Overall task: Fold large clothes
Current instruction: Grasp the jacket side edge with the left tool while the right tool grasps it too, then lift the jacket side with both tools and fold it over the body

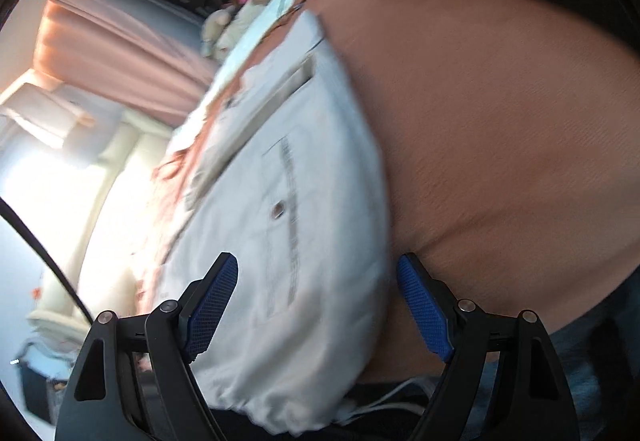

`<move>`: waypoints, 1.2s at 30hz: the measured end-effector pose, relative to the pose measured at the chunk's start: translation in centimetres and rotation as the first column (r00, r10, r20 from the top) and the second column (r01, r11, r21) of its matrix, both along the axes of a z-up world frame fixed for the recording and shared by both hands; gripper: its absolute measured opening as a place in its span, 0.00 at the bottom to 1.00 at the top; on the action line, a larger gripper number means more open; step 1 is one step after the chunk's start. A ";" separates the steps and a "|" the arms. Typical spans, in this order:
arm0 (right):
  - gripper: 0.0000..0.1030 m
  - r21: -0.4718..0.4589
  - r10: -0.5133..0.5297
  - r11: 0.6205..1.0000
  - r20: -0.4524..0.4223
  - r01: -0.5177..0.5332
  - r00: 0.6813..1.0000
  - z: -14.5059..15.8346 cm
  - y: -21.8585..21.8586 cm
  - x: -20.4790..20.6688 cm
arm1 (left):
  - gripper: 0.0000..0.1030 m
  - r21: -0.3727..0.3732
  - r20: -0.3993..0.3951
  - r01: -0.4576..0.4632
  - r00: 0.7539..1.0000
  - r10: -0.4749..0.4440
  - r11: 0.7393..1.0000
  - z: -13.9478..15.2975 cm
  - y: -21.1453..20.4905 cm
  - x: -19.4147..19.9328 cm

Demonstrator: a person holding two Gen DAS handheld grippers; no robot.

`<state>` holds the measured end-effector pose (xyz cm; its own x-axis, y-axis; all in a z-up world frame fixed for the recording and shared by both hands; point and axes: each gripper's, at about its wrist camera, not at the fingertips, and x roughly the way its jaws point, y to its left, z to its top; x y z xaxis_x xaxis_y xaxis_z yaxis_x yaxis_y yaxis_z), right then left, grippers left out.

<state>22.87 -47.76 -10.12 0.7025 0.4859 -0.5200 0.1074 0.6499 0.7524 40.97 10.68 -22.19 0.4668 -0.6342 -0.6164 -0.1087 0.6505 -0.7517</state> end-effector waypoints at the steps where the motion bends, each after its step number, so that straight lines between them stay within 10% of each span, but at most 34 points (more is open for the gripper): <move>1: 0.76 0.015 0.016 1.000 0.008 -0.016 1.000 -0.4 0.2 -0.4 | 0.53 -0.020 -0.003 0.009 1.000 -0.009 1.000 -0.1 0.0 -0.3; 14: 0.65 0.195 0.048 0.978 0.107 -0.068 0.993 -2.7 1.8 -3.2 | 0.52 -0.125 0.021 0.055 0.998 -0.053 0.991 -0.2 -2.6 -3.3; 24: 0.55 0.210 -0.023 0.978 0.110 0.000 0.994 -5.0 3.9 -3.0 | 0.15 -0.079 -0.018 -0.025 1.000 0.023 0.997 -1.0 -2.4 -4.6; 32: 0.06 0.099 0.012 0.995 0.054 -0.018 0.998 -2.0 4.9 -3.4 | 0.10 -0.084 0.038 -0.079 0.996 0.083 0.993 1.8 -1.1 -5.4; 36: 0.04 0.069 -0.019 0.998 0.100 0.012 0.995 1.7 4.7 -4.3 | 0.09 -0.109 0.084 -0.101 0.990 0.111 0.989 4.9 -0.7 -5.9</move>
